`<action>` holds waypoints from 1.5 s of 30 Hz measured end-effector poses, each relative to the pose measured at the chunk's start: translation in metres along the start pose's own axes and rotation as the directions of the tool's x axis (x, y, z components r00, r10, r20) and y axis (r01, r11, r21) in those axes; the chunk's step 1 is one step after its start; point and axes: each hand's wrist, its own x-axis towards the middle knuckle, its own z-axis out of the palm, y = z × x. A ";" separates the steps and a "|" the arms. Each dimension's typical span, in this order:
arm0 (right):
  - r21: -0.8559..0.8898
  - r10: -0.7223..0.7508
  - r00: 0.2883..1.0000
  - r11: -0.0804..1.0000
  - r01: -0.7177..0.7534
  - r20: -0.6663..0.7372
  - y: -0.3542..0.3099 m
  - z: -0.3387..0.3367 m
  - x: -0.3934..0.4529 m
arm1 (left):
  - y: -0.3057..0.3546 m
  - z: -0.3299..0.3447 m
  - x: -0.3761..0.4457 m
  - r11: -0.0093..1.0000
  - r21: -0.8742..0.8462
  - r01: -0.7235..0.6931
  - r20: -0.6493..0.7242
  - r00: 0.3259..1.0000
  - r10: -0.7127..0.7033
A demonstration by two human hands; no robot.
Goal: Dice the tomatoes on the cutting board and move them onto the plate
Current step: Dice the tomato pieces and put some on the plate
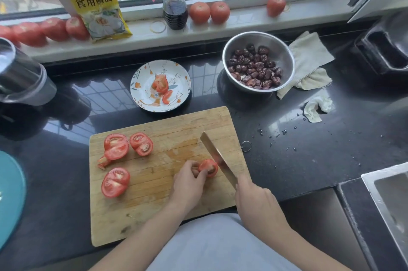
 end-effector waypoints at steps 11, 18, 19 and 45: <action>-0.150 -0.110 0.994 0.983 0.105 -0.020 0.000 -0.007 -0.002 | 0.003 0.008 0.003 0.947 -0.304 0.101 -0.012 0.994 -0.110; -0.180 -0.084 0.990 0.978 0.103 0.111 0.008 -0.004 -0.003 | 0.010 0.012 0.001 0.868 -0.472 0.155 0.024 0.986 -0.163; -0.195 -0.089 0.988 0.974 0.113 0.128 0.002 -0.004 0.005 | 0.010 0.012 0.003 0.860 -0.486 0.155 0.026 0.986 -0.163; -0.190 -0.134 0.990 0.972 0.139 0.041 -0.009 -0.010 0.017 | 0.003 0.016 0.005 0.840 -0.517 0.167 0.015 0.982 -0.186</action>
